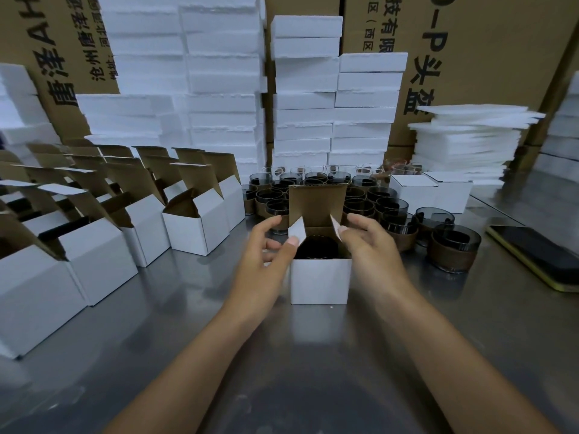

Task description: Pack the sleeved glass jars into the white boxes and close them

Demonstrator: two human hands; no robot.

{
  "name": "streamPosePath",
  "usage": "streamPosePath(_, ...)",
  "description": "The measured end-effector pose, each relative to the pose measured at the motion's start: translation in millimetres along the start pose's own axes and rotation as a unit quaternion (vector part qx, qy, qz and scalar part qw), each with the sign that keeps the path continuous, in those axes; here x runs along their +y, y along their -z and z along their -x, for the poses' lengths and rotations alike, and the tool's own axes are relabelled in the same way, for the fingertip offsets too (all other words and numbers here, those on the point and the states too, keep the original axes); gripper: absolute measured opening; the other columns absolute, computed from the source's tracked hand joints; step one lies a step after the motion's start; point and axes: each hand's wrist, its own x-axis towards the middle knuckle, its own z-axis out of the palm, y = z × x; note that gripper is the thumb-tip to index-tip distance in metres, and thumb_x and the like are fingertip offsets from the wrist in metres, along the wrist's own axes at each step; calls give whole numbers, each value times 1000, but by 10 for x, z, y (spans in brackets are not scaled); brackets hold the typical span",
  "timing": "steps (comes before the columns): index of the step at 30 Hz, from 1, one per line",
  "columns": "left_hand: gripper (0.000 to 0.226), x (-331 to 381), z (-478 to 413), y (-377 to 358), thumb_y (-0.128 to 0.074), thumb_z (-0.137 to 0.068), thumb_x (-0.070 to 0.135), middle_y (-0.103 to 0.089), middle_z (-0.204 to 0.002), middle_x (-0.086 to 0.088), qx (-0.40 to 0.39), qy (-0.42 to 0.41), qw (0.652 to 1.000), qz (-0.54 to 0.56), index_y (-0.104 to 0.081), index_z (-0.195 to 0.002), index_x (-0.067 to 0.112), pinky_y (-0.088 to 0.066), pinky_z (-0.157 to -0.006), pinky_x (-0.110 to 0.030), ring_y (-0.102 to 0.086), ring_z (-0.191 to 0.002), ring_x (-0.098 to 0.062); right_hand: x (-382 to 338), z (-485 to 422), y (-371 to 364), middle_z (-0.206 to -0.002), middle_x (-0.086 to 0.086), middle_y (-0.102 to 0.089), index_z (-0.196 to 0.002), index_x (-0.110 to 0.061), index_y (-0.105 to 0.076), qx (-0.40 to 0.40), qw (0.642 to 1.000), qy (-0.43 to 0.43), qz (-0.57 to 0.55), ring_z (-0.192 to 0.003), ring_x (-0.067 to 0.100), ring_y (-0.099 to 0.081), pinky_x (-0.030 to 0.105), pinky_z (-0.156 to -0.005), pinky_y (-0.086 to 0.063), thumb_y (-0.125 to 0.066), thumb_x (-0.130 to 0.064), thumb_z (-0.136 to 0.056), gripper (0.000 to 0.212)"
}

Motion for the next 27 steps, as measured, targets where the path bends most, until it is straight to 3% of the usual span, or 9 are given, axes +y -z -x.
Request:
streamPosePath(3,34,14,4,0,-55,-91,37,-53,-106,10,-4,21,1000,15,-37,-118,50,-39,-55,-3,-51,-87,5,-3,2,-24,-102,-11,-62,-130,-21,-50,-9,1000,7,-4,-84,-6,-56,7,-58,-43,-56,-12,-91,40)
streamPosePath(7,50,14,11,1,-56,-90,18,-54,-111,9,-14,15,998,59,-39,-129,45,-39,-72,-12,-54,-99,1,0,18,-39,-91,-9,-61,-129,-32,-49,-35,999,23,0,-86,3,-61,11,-57,-46,-58,-3,-86,53)
streamPosePath(10,53,26,23,5,-52,-89,11,-57,-106,14,-27,-17,998,61,-44,-105,61,-42,-73,-15,-56,-99,0,8,20,-33,-92,-3,-63,-105,-45,-56,-56,997,48,4,-89,13,-63,23,-65,-49,-57,-1,-83,50)
streamPosePath(13,36,14,35,13,-52,-90,14,-59,-101,18,-24,-35,998,53,-54,-92,49,-44,-72,-8,-56,-94,6,15,39,-25,-91,-4,-64,-77,-39,-60,-72,996,54,-17,-89,14,-64,28,-70,-49,-57,2,-84,42)
streamPosePath(16,18,3,26,10,-50,-93,17,-60,-102,14,-11,-27,998,58,-58,-91,32,-44,-73,-12,-56,-93,7,14,44,-25,-84,-6,-67,-69,-30,-64,-60,997,31,-41,-86,17,-63,32,-72,-47,-52,1,-86,37)
streamPosePath(19,26,27,0,6,-41,-96,13,-60,-93,19,0,-3,997,75,-60,-88,29,-42,-63,-7,-55,-79,15,-35,33,-22,-77,-11,-67,-69,-23,-67,-30,998,5,-47,-82,12,-60,27,-70,-45,-47,-9,-89,32)
streamPosePath(22,26,23,5,6,-38,-98,26,-61,-87,26,2,10,997,79,-61,-87,31,-37,-68,-23,-51,-76,20,-62,102,-41,-80,-22,-66,-84,-24,-68,-72,994,62,-50,-79,-5,-58,20,-74,-44,-55,-33,-90,16)
streamPosePath(24,25,8,29,7,-37,-97,38,-62,-88,26,-3,2,998,69,-60,-87,36,-36,-71,-27,-55,-88,12,-20,148,-62,-98,-19,-63,-95,-30,-62,-104,987,121,4,-87,-6,-57,13,-73,-45,-59,-51,-81,25)
streamPosePath(27,24,1,44,12,-38,-97,43,-63,-90,22,-2,3,998,67,-59,-85,39,-37,-72,-28,-58,-92,2,17,165,-74,-110,-14,-57,-96,-41,-54,-88,977,166,100,-98,-3,-54,17,-79,-44,-63,-48,-80,20)
